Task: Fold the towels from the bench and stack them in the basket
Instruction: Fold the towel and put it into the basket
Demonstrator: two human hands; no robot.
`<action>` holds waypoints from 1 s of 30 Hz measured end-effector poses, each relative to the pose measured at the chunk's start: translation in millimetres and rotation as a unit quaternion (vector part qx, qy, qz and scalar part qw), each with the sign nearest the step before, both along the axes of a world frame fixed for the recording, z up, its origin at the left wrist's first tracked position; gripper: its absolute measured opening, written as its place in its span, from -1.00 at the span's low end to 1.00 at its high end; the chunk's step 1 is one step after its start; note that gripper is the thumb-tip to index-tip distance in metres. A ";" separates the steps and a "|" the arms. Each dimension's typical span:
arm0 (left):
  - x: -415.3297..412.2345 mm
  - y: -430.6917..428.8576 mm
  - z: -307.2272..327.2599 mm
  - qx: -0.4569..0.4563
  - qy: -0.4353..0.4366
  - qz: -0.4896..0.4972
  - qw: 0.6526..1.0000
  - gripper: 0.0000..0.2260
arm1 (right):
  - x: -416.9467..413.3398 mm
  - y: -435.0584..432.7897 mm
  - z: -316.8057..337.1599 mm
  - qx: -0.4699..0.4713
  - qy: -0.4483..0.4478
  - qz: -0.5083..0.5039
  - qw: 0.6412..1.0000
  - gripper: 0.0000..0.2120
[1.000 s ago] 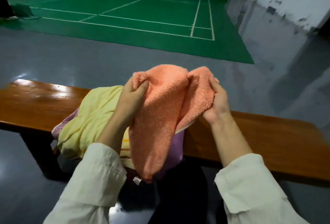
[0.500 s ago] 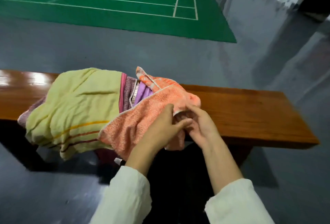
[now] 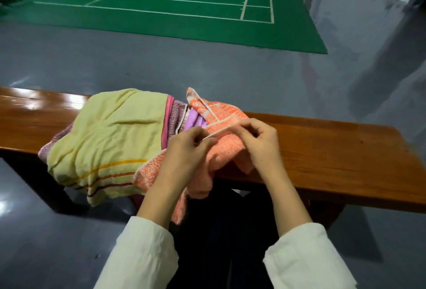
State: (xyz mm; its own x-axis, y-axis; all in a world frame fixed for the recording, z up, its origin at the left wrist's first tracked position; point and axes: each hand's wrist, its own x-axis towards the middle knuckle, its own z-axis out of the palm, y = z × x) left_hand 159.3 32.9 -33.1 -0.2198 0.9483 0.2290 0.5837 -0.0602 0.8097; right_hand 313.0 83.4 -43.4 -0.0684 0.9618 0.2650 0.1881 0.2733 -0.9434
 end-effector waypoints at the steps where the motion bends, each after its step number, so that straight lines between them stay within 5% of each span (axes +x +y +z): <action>1: -4.6 -0.8 -0.4 -0.011 0.009 -0.007 1.000 -0.89 | 4.0 1.7 -2.5 0.001 -0.006 -0.036 0.999 -0.93; 7: -28.7 -8.2 -7.7 -0.045 -0.059 -0.061 0.995 -0.78 | 35.9 -3.3 -19.0 -0.026 -0.074 -0.178 0.981 -0.94; 10: -19.3 -8.3 -0.6 -0.024 -0.088 -0.092 0.992 -0.80 | 23.0 -12.0 -11.7 -0.023 -0.114 -0.006 0.993 -0.86; 14: -4.7 -7.0 12.3 -0.021 -0.059 -0.107 0.992 -0.83 | -10.4 -22.8 3.8 -0.067 -0.019 0.170 0.983 -0.88; 23: -58.2 -26.5 14.6 -0.103 -0.035 -0.080 0.991 -0.83 | 43.1 -19.9 -20.7 -0.052 -0.047 -0.094 0.993 -0.86; 30: -28.9 -24.8 -4.6 -0.005 -0.075 0.028 0.997 -0.89 | 22.4 -41.6 -16.1 -0.080 0.026 -0.003 0.996 -0.83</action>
